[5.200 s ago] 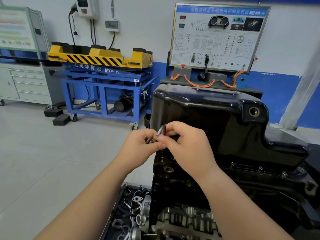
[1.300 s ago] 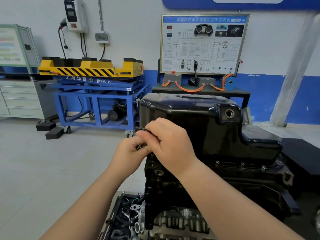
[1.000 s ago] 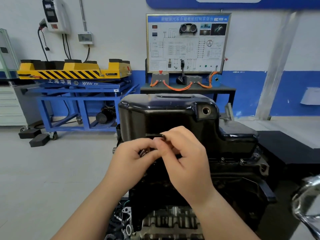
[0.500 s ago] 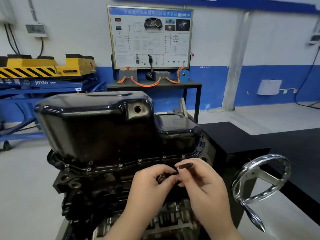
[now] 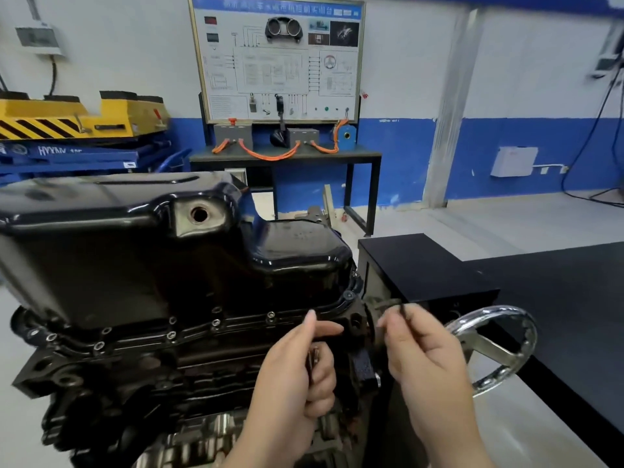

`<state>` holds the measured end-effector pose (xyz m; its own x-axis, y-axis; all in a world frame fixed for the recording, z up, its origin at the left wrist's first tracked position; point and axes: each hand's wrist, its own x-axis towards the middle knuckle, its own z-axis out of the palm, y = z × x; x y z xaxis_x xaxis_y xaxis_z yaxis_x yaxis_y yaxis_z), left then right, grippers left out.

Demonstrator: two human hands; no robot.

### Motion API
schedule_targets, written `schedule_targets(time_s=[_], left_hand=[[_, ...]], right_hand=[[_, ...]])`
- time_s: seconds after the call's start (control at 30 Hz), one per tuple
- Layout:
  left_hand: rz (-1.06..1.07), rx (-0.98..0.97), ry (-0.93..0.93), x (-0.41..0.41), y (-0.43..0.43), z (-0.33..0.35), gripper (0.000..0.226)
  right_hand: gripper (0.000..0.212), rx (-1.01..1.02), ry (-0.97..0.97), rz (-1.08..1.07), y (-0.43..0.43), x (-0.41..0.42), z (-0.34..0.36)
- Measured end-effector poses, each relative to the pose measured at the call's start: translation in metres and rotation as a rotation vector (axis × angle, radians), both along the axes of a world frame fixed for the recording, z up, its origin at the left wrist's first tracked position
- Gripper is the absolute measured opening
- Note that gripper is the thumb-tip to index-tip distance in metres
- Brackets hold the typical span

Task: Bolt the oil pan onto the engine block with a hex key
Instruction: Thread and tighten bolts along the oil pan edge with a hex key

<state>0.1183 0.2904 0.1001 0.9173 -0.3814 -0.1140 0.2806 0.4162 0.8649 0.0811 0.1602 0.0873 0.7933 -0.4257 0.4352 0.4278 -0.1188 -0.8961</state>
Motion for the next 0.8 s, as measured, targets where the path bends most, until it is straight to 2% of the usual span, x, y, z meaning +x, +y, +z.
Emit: schedule_targets(time_s=[0.07,0.13,0.27,0.4,0.53,0.63,0.8], left_hand=[[-0.026,-0.096,0.105,0.001,-0.006,0.002,0.047],[-0.042,-0.125,0.150,0.002,-0.010,0.003,0.052],[-0.015,-0.049,0.159,0.004,-0.016,0.002,0.049],[-0.007,0.044,0.075,0.004,-0.021,0.001,0.041],[-0.044,0.056,0.054,0.005,-0.022,-0.003,0.035],[-0.062,0.065,0.020,0.007,-0.017,-0.006,0.027],[-0.081,0.079,0.011,0.006,-0.013,-0.007,0.029]], right_hand=[[0.020,-0.140,0.091,0.025,-0.001,0.002,-0.001],[0.011,-0.192,0.164,0.111,0.000,0.001,0.000],[0.012,-0.253,0.247,0.266,0.001,-0.002,0.012],[0.021,-0.304,0.275,0.251,0.002,-0.001,0.020],[0.021,-0.174,0.326,0.258,0.004,0.001,0.025],[0.016,-0.253,0.350,0.223,0.002,0.004,0.025],[0.013,-0.359,0.381,0.209,0.002,0.005,0.022]])
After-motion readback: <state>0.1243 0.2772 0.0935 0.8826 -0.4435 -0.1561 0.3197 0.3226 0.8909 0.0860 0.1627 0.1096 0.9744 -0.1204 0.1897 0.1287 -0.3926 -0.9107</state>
